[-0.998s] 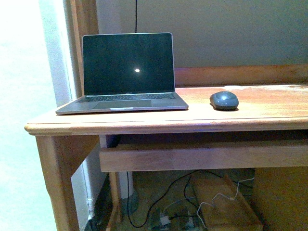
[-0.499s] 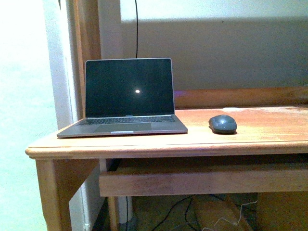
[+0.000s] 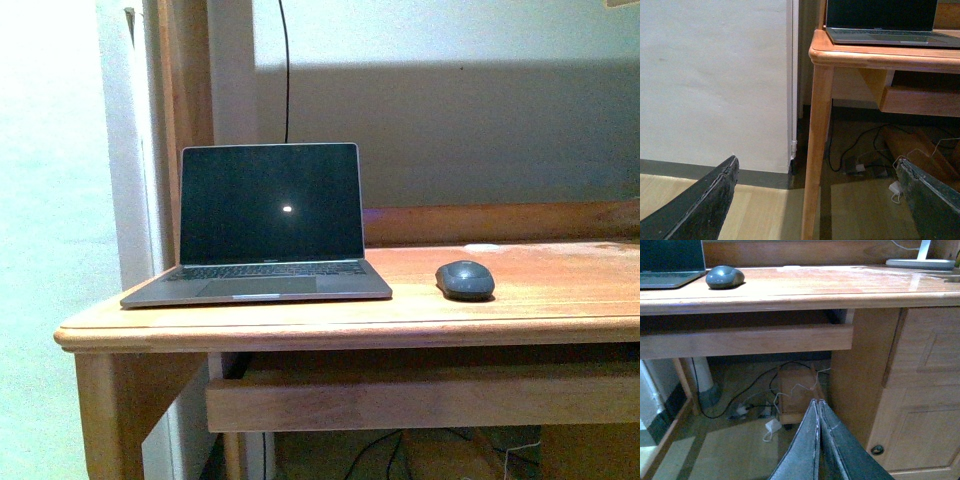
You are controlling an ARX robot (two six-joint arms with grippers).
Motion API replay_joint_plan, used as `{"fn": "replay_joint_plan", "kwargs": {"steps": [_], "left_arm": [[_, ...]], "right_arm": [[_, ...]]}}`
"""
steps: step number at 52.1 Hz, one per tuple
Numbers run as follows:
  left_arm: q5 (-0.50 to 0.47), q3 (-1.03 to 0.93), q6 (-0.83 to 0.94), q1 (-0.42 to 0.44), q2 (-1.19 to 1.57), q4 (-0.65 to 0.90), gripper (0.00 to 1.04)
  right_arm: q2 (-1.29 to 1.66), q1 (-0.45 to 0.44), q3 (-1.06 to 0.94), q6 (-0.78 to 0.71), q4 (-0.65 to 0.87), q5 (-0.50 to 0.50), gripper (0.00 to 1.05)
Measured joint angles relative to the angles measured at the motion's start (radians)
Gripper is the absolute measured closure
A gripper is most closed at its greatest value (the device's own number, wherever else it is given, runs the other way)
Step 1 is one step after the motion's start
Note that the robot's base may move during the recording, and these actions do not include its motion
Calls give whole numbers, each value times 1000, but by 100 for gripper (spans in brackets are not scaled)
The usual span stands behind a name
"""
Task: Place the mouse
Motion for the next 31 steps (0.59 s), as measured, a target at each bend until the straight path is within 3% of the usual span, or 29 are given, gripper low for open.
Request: {"fn": "replay_joint_plan", "kwargs": {"steps": [10,31], "left_arm": [[0,0,0,0,0,0,8],[0,0,0,0,0,0,8]], "right_arm": [[0,0,0,-2,0,0,101],[0,0,0,-3,0,0,41]]}}
